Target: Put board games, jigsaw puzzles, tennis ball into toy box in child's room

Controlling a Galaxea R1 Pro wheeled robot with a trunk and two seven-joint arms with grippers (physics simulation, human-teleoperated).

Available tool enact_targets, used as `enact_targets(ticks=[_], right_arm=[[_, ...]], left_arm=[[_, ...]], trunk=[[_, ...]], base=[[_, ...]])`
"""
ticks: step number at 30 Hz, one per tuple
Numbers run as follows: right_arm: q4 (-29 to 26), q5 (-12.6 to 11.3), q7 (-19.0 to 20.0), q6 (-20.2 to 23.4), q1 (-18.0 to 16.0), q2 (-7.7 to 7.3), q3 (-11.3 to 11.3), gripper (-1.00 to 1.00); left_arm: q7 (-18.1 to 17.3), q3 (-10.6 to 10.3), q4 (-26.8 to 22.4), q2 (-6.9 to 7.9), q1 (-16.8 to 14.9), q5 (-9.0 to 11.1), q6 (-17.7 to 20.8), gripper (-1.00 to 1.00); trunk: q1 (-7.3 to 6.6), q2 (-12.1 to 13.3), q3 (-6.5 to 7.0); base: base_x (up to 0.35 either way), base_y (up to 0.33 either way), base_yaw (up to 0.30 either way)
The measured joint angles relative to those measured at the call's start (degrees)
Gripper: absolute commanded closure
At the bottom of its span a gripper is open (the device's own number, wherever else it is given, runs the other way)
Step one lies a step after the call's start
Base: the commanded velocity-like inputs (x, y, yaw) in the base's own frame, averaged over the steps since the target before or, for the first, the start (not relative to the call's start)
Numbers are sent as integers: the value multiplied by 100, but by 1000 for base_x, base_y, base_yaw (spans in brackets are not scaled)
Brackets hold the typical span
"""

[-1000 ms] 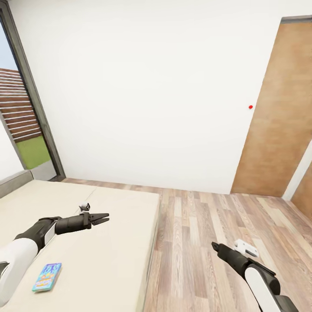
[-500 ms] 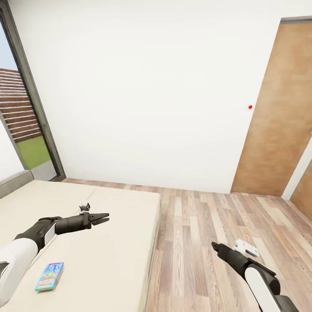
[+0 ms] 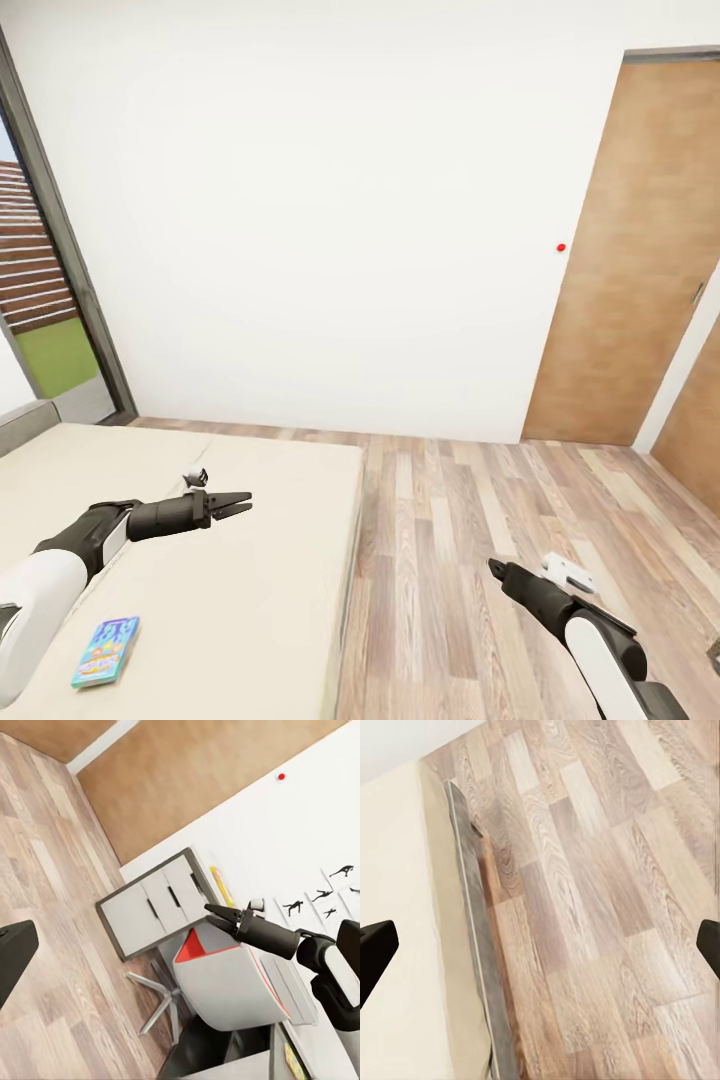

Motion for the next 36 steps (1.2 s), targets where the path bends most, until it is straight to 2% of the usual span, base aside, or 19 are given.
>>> enact_targets(ticks=[12,36], right_arm=[[47,2,0,-2,-2,0,1,-100],[49,8,0,2,-3,0,1,-100]], left_arm=[[-2,0,0,1,-1,-1,0,-100],[-2,-1,-2,1,0,1,0,-100]], trunk=[[1,-2,40],[1,-3,44]], base=[[0,37,-209],[0,76,-9]])
